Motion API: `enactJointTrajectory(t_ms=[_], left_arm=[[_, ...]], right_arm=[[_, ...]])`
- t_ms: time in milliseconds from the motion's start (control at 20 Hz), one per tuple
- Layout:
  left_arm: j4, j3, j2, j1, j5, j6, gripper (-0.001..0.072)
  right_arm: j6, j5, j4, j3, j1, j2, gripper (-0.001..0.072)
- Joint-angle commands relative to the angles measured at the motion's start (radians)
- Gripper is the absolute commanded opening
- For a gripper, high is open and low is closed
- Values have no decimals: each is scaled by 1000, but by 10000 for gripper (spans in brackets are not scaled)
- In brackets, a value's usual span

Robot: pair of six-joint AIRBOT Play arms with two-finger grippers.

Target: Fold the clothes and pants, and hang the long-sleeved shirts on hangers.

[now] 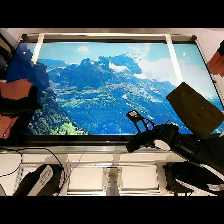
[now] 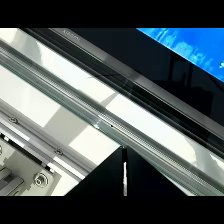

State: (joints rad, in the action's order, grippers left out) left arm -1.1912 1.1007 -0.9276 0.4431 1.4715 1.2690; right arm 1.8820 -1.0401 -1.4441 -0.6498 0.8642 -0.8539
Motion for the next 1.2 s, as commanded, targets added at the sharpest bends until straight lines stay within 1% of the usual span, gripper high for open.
enactJointTrajectory(t_ms=[0, 50, 150, 200, 250, 300, 350, 450, 500, 550, 600, 650, 700, 750, 800, 850, 900, 950, 1000, 1050, 1150], left_arm=[[-138, -1, -44, 1, -163, -66, 594], [-198, -1, -70, 3, -195, -53, 495], [-277, -1, -126, 8, -203, -58, 500], [-314, -1, -153, 8, -216, -78, 495], [-357, -1, -180, 8, -227, -103, 442], [-415, -1, -206, 8, -247, -90, 373], [-447, -1, -225, 13, -265, -80, 363], [-451, -1, -242, 29, -311, -81, 361], [-452, 0, -245, 35, -328, -94, 346], [-456, 0, -246, 41, -329, -130, 272], [-476, 0, -246, 41, -319, -164, 181], [-519, -1, -246, 40, -303, -173, 103], [-547, 0, -246, 41, -295, -174, 48], [-586, 0, -246, 41, -306, -167, 50], [-626, -1, -248, 50, -311, -125, 77], [-642, -1, -252, 76, -329, -91, 216], [-640, -1, -260, 114, -336, -73, 398], [-637, -2, -275, 162, -335, -57, 525], [-611, -6, -290, 209, -338, -38, 551], [-578, -15, -305, 245, -346, -39, 551], [-583, -35, -336, 284, -361, -42, 551]], right_arm=[[1, 14, 0, 0, 0, 0, 15], [1, 13, 0, 0, 0, 0, 15], [1, 13, 0, 0, 0, 0, 15], [1, 13, -1, 0, 0, 0, 15], [1, 13, -1, 0, 0, 0, 15], [1, 13, -1, 0, 0, 0, 15], [1, 13, 0, 0, 0, 0, 15], [1, 13, -1, 0, 0, 0, 15], [1, 13, -1, 0, 0, 0, 16], [1, 13, -1, 0, 0, 0, 15], [1, 14, -1, 0, 0, 0, 15], [1, 17, -1, 0, 0, 0, 15], [1, 26, -1, 0, 0, 0, 15], [1, 40, 0, 0, 0, 0, 15], [1, 49, 0, 0, 0, 0, 15], [2, 53, 0, -1, 0, 0, 15], [2, 53, 3, -1, 0, 0, 15], [2, 53, 6, 0, 0, 0, 15], [2, 53, 6, -1, 0, 0, 15], [2, 53, 7, 0, 0, 0, 15], [2, 54, 7, -1, 0, 0, 15]])
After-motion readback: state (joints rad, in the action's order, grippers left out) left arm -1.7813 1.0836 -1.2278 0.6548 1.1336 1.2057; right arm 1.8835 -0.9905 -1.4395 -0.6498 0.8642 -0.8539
